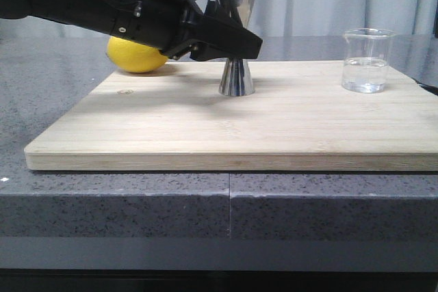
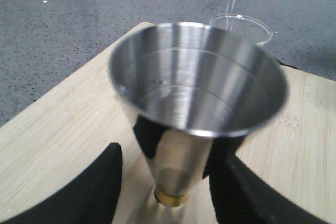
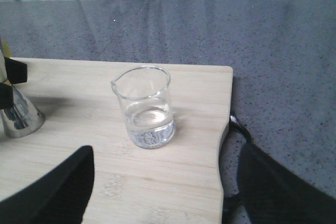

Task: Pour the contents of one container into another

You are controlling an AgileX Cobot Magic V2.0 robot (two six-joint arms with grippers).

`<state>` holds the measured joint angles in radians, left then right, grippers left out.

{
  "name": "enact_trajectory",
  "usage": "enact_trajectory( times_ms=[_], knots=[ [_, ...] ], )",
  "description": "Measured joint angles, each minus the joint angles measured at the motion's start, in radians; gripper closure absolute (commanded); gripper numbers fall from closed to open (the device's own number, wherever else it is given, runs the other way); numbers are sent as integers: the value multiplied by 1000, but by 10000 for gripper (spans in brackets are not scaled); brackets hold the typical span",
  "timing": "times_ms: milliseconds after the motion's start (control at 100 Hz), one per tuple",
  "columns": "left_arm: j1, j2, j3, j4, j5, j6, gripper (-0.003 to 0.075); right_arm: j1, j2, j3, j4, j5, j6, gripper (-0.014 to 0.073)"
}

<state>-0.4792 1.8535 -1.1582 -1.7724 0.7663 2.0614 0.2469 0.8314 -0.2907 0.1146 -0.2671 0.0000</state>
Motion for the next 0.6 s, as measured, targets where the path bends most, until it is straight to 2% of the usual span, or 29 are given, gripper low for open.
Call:
enact_trajectory(
  times_ms=[160, 600],
  knots=[
    [0, 12, 0, 0, 0, 0, 405, 0, 0, 0, 0, 0, 0, 81],
    [0, 15, 0, 0, 0, 0, 614, 0, 0, 0, 0, 0, 0, 81]
  ],
)
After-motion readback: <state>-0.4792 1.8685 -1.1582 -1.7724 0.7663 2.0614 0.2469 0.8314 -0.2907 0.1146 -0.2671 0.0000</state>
